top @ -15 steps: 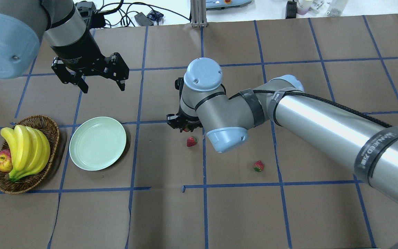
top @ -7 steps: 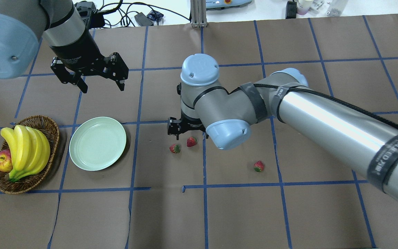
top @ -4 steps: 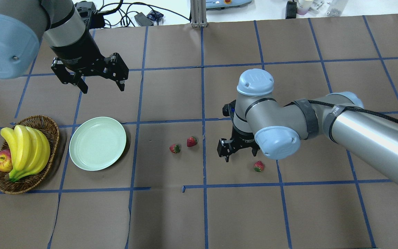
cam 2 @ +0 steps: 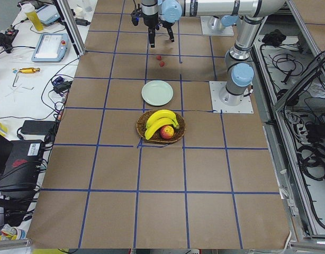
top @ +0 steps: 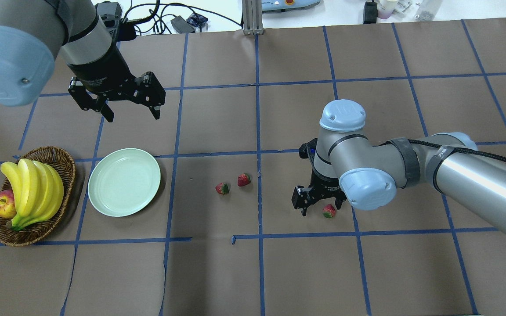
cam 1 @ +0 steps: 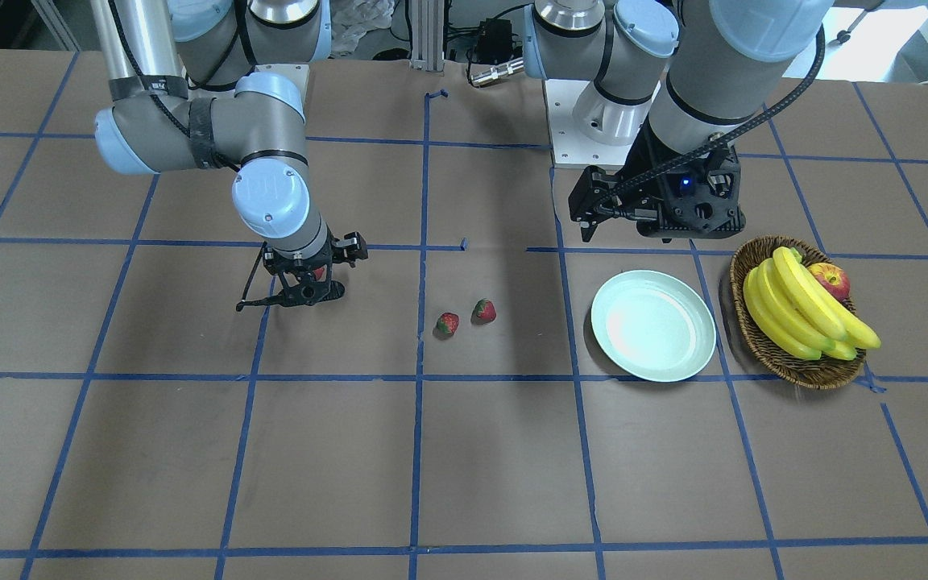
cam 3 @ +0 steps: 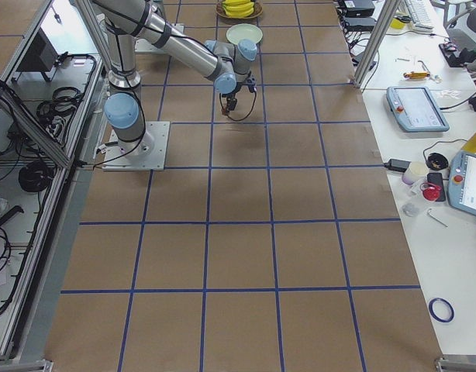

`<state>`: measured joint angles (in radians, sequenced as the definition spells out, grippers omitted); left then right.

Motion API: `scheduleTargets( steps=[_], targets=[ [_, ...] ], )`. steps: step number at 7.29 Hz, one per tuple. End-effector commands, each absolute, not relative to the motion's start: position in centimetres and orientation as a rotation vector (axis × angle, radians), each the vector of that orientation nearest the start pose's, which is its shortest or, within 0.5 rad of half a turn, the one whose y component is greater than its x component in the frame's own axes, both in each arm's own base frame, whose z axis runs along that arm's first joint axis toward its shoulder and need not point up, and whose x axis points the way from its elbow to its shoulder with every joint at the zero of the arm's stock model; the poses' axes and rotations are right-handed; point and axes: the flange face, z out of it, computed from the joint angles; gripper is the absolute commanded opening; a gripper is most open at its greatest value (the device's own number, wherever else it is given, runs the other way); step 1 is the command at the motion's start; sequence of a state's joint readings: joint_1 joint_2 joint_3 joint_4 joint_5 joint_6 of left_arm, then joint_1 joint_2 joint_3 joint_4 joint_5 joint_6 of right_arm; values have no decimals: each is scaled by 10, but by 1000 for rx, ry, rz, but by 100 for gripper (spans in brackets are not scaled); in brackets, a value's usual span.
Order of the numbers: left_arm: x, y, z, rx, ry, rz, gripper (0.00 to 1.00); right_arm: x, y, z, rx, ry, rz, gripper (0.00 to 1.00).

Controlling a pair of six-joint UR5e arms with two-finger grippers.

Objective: Collect all strawberries into plate
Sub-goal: 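Grasp the last strawberry with the right gripper, then set the last strawberry beside the other two with the right gripper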

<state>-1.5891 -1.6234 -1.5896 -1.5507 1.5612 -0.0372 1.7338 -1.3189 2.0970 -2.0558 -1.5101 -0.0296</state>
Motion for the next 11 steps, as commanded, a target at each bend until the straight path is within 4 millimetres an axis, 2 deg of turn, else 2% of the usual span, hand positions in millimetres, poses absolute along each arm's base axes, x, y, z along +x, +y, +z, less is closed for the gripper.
scheduleTargets(
  steps=[1,2,3,4,5,6,7,8,9,10,11],
  targets=[
    [-144,-506,455,-29,3150,78,100,209,-425,167,-286,3071,444,16],
    [-144,-506,455,-29,3150,78,100,209,-426,169,-247,3081,438,4],
    [-144,-506,455,-29,3150,78,100,212,-430,177,-218,3093,401,0],
    [-143,-506,455,-32,3148,78,100,228,-451,197,-214,3083,288,0],
    [-143,-505,456,-32,3150,75,100,262,-469,220,-194,2977,204,0],
    [-144,-505,456,-29,3148,75,100,306,-471,212,-149,2923,208,0],
    [-144,-505,456,-29,3148,75,100,367,-451,211,-120,2907,140,0],
    [-143,-506,457,-32,3149,70,100,393,-433,204,-115,2911,158,0],
    [-143,-506,457,-32,3149,70,100,395,-436,189,-100,2909,155,3],
    [-143,-505,456,-32,3149,73,100,395,-435,175,-99,2918,184,17],
    [-143,-506,457,-32,3149,70,100,392,-434,175,-103,2933,184,99]
  ],
)
